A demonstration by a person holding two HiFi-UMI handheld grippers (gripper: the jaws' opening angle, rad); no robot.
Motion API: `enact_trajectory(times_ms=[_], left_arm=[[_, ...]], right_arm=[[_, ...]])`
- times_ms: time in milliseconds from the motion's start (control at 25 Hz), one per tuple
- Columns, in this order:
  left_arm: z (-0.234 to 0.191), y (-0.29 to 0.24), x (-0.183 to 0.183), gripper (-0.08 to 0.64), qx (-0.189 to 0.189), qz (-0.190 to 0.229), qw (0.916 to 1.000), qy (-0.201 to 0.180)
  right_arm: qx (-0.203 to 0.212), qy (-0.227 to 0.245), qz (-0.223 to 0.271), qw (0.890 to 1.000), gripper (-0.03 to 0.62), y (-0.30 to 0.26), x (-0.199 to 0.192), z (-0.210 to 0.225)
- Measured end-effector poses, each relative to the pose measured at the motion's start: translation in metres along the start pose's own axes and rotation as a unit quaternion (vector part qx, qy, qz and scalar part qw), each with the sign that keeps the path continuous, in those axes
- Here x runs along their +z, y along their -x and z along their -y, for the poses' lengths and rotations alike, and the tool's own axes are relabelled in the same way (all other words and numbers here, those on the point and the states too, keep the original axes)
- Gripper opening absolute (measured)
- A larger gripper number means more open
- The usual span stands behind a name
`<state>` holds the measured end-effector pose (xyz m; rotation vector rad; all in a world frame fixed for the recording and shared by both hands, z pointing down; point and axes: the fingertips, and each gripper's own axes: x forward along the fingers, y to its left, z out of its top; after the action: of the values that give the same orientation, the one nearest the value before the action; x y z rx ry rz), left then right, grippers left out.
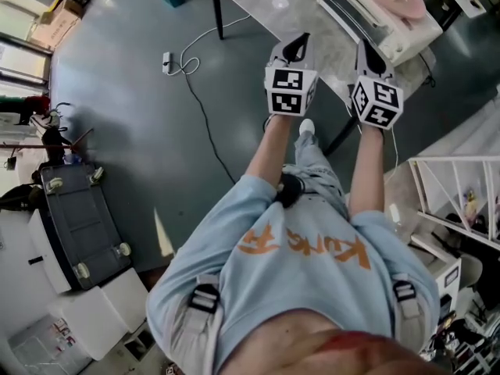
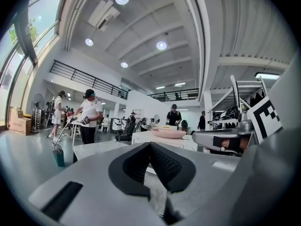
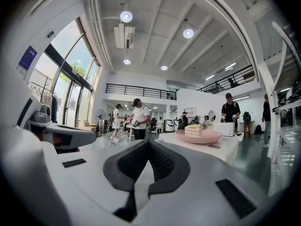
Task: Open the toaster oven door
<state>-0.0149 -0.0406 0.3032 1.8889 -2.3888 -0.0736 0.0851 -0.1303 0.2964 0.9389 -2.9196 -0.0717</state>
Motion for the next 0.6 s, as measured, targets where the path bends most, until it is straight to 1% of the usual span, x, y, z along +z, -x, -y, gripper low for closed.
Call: enact_trajectory(times_ms=[120,240,360,480,600], left_arm=[[-0.010,-0.039,-0.016,0.002,0.001,-0.019,0.9998,0.003],[-0.031,-0.077,-0.021,0.002,0.011,-0.034,0.9993,0.004],[-0.046,-0.123,-0.012,0.002,0.009,-0.044,0.9990,-0.007],[-0.056,-0.168,0.002,0.002,0.001,-0.048,0.9986,-0.019],[-0.061,-0.212,0.019,0.002,-0.007,-0.035,0.9989,-0.031]], right_arm=[[0.001,-0.011,-0.019,1.000,-0.002,-0.038,-0.019,0.018],[0.012,-0.018,-0.029,0.999,-0.002,-0.082,-0.026,0.026],[0.016,-0.019,-0.027,0.999,-0.002,-0.131,-0.016,0.038],[0.016,-0.002,-0.018,1.000,-0.002,-0.175,0.001,0.047],[0.023,0.007,0.002,1.000,-0.002,-0.215,0.019,0.060]])
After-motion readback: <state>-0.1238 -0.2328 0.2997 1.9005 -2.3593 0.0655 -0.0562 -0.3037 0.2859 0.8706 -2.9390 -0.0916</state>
